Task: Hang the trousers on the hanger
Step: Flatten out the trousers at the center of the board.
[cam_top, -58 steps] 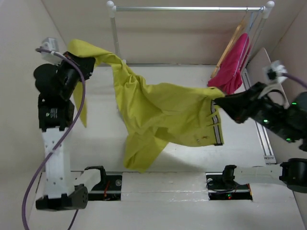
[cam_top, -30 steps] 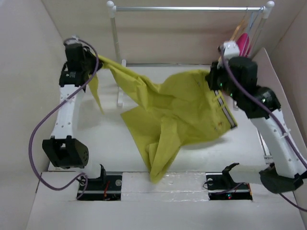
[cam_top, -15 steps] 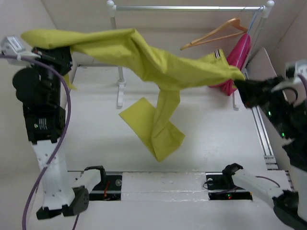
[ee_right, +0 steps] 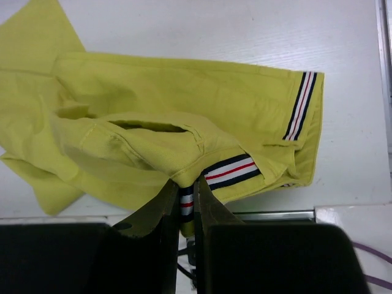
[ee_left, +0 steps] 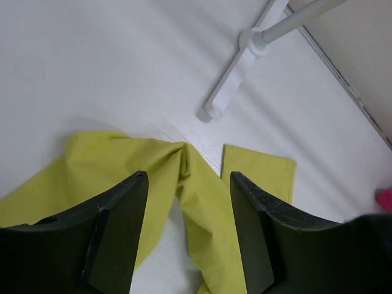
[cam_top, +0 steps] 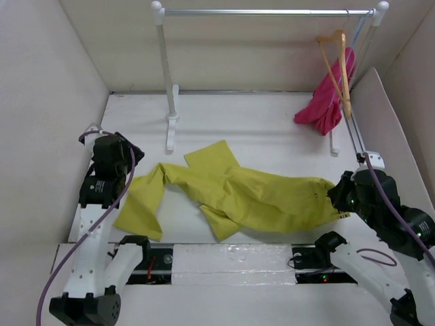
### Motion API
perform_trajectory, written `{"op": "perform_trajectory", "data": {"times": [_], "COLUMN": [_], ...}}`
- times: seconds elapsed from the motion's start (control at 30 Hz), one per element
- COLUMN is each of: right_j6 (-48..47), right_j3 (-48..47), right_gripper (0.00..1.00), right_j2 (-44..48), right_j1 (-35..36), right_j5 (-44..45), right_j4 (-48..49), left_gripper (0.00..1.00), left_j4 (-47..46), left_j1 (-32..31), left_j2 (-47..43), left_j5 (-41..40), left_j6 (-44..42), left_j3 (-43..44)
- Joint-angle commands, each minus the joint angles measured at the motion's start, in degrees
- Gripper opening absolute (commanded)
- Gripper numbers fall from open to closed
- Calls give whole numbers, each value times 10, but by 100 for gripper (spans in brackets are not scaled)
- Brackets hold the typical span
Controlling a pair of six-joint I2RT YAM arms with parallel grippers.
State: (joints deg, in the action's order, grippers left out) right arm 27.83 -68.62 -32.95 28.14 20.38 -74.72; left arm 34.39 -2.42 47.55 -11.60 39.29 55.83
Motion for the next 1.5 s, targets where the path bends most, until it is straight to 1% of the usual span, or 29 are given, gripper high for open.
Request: {"op": "perform_trajectory", "data": {"times": [0.0, 0.03, 0.1, 0.13, 0.17, 0.23, 0.3, 0.33, 0.37, 0.43, 0.47, 0.53, 0.57, 0.63, 0.67, 0.73, 0.77, 0.87, 1.0, 1.03, 1.07, 1.1, 1.13, 1.2, 1.33, 1.37, 1.4, 1.43, 1.47], "right_j6": [-5, -5, -32, -37, -58, -82, -120, -131, -143, -145, -143, -142, -139, -137, -135, -130, -125, -119, -117, -117, -118, -118, -118, -125, -142, -148, -152, -154, -158], "right_j3": [4, 4, 48, 60, 60, 78, 96, 100, 99, 98, 99, 102, 103, 106, 113, 118, 120, 123, 121, 121, 120, 119, 117, 109, 83, 77, 70, 63, 47], "right_gripper": [0, 0, 0, 0, 0, 0, 0, 0, 0, 0, 0, 0, 0, 0, 0, 0, 0, 0, 0, 0, 0, 0, 0, 0, 0, 0, 0, 0, 0], "right_j2": [76, 76, 117, 124, 126, 112, 89, 64, 54, 46, 53, 62, 62, 61, 61, 63, 63, 68, 67, 65, 64, 60, 55, 46, 26, 24, 23, 22, 24], "right_j1": [-3, -3, -3, -3, -3, -3, -3, -3, -3, -3, -3, -3, -3, -3, -3, -3, -3, -3, -3, -3, -3, -3, -3, -3, -3, -3, -3, -3, -3], "right_j5": [-55, -55, -122, -168, -189, -217, -223, -225, -227, -221, -218, -211, -208, -212, -214, -220, -221, -221, -216, -215, -214, -213, -213, -212, -207, -207, -207, -185, -173], "right_j4": [-26, -22, -11, -3, 9, 26, 37, 45, 48, 68, 76, 91, 91, 97, 100, 108, 112, 120, 128, 136, 141, 150, 156, 163, 178, 179, 178, 174, 171], "left_gripper": [52, 52, 53, 53, 54, 54, 54, 55, 55, 60, 60, 61, 61, 63, 63, 64, 64, 63, 59, 52, 42, 5, 0, 0, 0, 0, 0, 0, 0], "left_j4": [-65, -65, -153, -170, -191, -226, -210, -202, -171, -140, -112, -97, -82, -72, -46, -21, 0, 17, 18, 19, 16, 15, 16, 18, 9, 9, 9, 11, 18], "left_j1": [-17, -17, -22, -22, -22, -44, -103, -174, -200, -255, -265, -273, -282, -294, -307, -318, -326, -332, -332, -337, -337, -337, -337, -327, -273, -244, -229, -212, -177], "left_j2": [-16, -16, 5, 23, 72, 132, 231, 262, 335, 413, 484, 548, 605, 655, 709, 780, 796, 839, 846, 846, 845, 839, 833, 807, 674, 609, 577, 517, 490], "left_j5": [-57, -29, 48, 87, 192, 243, 187, 158, 128, 99, 89, 111, 113, 109, 104, 93, 88, 82, 62, 41, 31, 9, 1, 3, 41, 41, 38, 28, 25], "left_j6": [-65, -89, -126, -130, -135, -137, -170, -186, -202, -228, -233, -241, -242, -251, -254, -263, -264, -264, -258, -258, -259, -260, -258, -244, -218, -213, -209, -199, -193], "left_j3": [58, 59, 53, 51, 49, 51, 94, 119, 178, 241, 300, 345, 388, 421, 469, 509, 542, 559, 525, 515, 496, 489, 484, 474, 466, 466, 466, 466, 462]}}
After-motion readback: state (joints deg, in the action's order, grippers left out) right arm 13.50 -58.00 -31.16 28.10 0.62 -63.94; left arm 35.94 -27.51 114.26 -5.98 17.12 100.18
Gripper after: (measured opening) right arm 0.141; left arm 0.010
